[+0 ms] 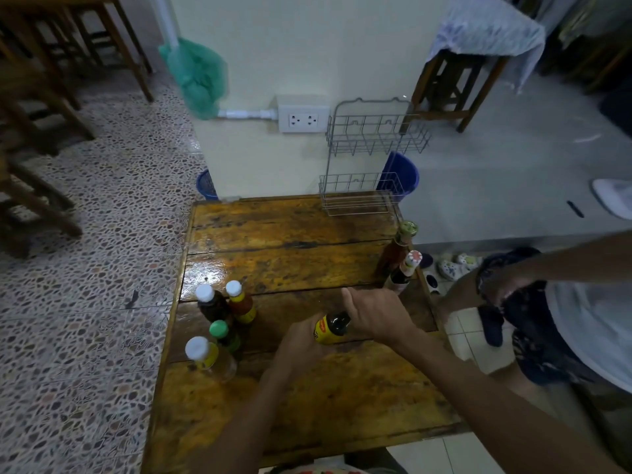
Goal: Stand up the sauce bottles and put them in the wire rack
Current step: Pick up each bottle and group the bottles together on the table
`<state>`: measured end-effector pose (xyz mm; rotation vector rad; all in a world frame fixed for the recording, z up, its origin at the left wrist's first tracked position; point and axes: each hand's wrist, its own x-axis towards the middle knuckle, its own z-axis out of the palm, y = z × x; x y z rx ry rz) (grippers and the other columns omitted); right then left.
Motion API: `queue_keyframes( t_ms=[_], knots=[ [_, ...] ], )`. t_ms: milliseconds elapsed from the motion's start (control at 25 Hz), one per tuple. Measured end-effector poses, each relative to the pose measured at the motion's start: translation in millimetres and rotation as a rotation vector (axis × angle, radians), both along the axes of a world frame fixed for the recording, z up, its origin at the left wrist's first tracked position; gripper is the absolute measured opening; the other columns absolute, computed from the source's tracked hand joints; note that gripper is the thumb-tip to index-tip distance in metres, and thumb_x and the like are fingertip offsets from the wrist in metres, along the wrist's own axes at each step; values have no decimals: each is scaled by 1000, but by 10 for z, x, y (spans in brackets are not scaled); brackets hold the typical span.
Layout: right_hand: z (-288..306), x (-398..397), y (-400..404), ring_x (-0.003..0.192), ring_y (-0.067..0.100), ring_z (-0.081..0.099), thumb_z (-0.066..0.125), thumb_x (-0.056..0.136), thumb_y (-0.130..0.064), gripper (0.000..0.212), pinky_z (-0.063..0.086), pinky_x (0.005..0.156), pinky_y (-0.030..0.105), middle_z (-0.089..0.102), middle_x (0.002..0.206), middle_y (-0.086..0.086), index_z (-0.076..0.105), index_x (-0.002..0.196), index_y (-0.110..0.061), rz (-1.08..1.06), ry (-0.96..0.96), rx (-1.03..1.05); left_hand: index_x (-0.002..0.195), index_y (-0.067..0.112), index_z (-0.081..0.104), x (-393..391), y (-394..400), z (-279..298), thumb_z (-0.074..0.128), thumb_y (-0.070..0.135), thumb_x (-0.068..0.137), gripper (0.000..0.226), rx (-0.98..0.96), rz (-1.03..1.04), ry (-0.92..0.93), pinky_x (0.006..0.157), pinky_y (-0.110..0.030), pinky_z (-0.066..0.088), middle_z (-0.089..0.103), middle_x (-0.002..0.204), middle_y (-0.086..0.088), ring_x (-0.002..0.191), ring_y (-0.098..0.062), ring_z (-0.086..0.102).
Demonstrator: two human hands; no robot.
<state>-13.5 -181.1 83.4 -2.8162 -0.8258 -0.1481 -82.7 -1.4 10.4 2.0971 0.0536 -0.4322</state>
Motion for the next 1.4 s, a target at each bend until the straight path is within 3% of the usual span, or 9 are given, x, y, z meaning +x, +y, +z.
queue_keyframes(
  t_ms=[200,320,480,640,920,1040,1160,1280,1400],
  knots=[
    [-179,-114,-29,60,25,58,10,104,-35,53,37,53,32,61,73,8,57,94,-14,-179,191,-52,104,34,59,-96,-92,-43,81,35,80,33,287,82,-94,67,-31,53,68,96,11,87,-10,66],
    [-232,-142,-47,84,37,65,22,107,-21,40,40,64,37,65,93,19,58,115,-4,-287,335,-43,110,30,57,-125,-171,-63,78,35,82,35,493,63,-149,80,-34,54,67,103,9,97,-14,65],
    [-112,-167,-157,62,20,56,-1,101,-52,68,43,52,35,62,77,2,58,107,-18,-187,242,19,108,31,58,-23,-179,-50,78,38,82,33,432,23,-134,82,-43,59,69,101,7,92,-14,66],
    [-25,-74,-418,54,12,44,20,105,-56,51,38,41,32,48,66,-8,51,80,-24,-6,-3,-62,103,33,64,145,-109,136,75,70,69,52,144,-145,-12,68,-33,56,71,92,12,81,-7,67],
    [-79,33,-683,41,13,41,28,104,-40,52,37,38,32,44,51,-7,47,60,-23,-98,71,-19,100,35,60,124,-516,158,77,64,77,41,328,-87,-66,59,-26,45,71,89,12,77,-9,66],
    [-178,8,-935,36,19,45,63,89,-17,13,26,35,27,52,51,1,69,81,-10,-116,408,-103,105,32,59,105,-734,173,74,45,83,29,435,-94,-54,64,-27,44,71,97,9,84,-14,67],
    [-392,94,-1179,41,28,55,82,69,-6,29,38,35,30,61,59,12,69,94,2,-190,460,-140,109,30,56,91,-954,123,71,34,84,30,541,-112,-94,68,-29,44,69,104,6,90,-16,66],
    [-401,105,-1352,83,34,68,48,100,-11,20,53,68,41,67,98,19,57,113,1,-177,539,-230,118,29,55,108,-1241,7,76,37,82,42,622,-121,-122,83,-35,50,67,115,6,102,-17,66],
    [-366,182,-1521,77,27,63,37,106,-36,36,52,69,39,65,90,12,57,118,-8,-348,535,-16,132,26,51,260,-1508,-89,78,34,84,56,582,-62,-111,100,-43,46,61,129,3,121,-21,59]
  ],
)
